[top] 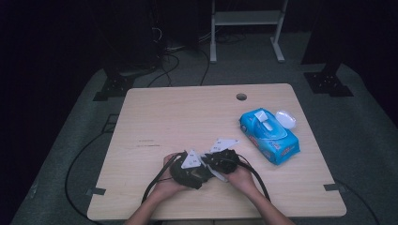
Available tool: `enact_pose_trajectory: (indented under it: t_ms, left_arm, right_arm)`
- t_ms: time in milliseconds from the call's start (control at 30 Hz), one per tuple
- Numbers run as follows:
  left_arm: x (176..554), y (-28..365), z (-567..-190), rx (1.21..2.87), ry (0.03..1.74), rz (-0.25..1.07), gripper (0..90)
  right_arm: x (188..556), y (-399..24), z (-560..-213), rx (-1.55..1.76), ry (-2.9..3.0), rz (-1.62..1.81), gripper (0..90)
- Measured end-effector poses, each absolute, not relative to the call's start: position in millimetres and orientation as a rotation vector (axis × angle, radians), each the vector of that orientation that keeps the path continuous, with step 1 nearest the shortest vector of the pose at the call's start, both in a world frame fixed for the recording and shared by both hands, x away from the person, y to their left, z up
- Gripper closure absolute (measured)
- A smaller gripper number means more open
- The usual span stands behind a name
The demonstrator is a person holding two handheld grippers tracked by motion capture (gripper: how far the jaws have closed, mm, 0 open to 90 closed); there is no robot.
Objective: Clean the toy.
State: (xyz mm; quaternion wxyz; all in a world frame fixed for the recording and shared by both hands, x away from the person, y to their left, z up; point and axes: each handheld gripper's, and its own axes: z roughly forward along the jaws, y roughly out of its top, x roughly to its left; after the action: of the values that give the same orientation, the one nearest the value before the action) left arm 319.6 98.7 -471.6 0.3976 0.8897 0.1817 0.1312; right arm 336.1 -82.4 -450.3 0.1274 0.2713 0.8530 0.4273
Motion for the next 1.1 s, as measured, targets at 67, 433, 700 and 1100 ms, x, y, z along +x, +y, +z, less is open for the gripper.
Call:
enact_pose_trajectory:
  t_ms: [67, 433, 700, 1100]
  left_arm:
    - [320, 99, -472, 2.25, 0.46, 0.331, 24.0]
    - [320, 98, -472, 2.241, 0.466, 0.325, 24.0]
    - [320, 99, -472, 2.248, 0.46, 0.325, 24.0]
    - [320, 99, -472, 2.255, 0.452, 0.329, 24.0]
  right_arm:
    - [339, -92, -449, 0.812, 2.452, 1.209, 82.0]
    - [339, -101, -449, 0.833, 2.458, 1.216, 81.9]
    - [342, -107, -450, 0.855, 2.455, 1.232, 81.7]
    - [336, -124, -449, 0.821, 2.438, 1.173, 81.6]
